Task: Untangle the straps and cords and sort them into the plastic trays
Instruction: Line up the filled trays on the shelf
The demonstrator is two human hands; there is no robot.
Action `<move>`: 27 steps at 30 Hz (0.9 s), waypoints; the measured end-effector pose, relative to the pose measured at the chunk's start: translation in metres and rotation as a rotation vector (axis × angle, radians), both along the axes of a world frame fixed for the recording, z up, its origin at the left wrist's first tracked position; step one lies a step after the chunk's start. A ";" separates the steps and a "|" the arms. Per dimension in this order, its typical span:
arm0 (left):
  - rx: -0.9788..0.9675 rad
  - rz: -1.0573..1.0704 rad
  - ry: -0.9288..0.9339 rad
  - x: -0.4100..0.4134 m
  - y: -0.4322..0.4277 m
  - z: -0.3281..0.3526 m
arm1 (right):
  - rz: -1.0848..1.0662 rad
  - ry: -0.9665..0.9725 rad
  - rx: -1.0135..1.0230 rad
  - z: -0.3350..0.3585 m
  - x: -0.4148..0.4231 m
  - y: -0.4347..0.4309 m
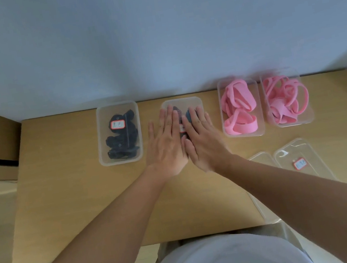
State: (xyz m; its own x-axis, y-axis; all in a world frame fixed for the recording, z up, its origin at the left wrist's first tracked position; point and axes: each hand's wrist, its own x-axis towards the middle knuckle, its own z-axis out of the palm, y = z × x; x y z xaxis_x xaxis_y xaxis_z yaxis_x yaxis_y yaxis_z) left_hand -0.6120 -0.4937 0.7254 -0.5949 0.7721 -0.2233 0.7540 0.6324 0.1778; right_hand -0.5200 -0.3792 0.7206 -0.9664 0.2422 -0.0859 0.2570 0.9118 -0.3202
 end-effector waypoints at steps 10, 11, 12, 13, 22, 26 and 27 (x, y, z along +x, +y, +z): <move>-0.212 -0.059 0.063 -0.005 0.006 0.012 | -0.053 -0.194 0.020 0.021 -0.004 -0.003; -0.221 -0.055 0.061 -0.005 0.006 0.014 | -0.065 -0.201 0.016 0.025 -0.006 -0.004; -0.233 -0.058 0.063 -0.006 0.006 0.015 | -0.078 -0.202 0.008 0.027 -0.009 -0.005; -0.246 -0.063 0.070 -0.005 0.007 0.018 | -0.094 -0.187 -0.005 0.030 -0.011 -0.006; 0.662 0.482 -0.162 0.097 0.001 0.046 | -0.600 0.189 -0.251 0.058 0.077 0.009; 0.616 1.059 -0.768 0.165 0.025 0.051 | -0.980 0.080 -0.550 0.057 0.130 0.043; 0.577 1.182 -0.889 0.176 0.031 0.049 | -1.015 0.048 -0.579 0.057 0.143 0.050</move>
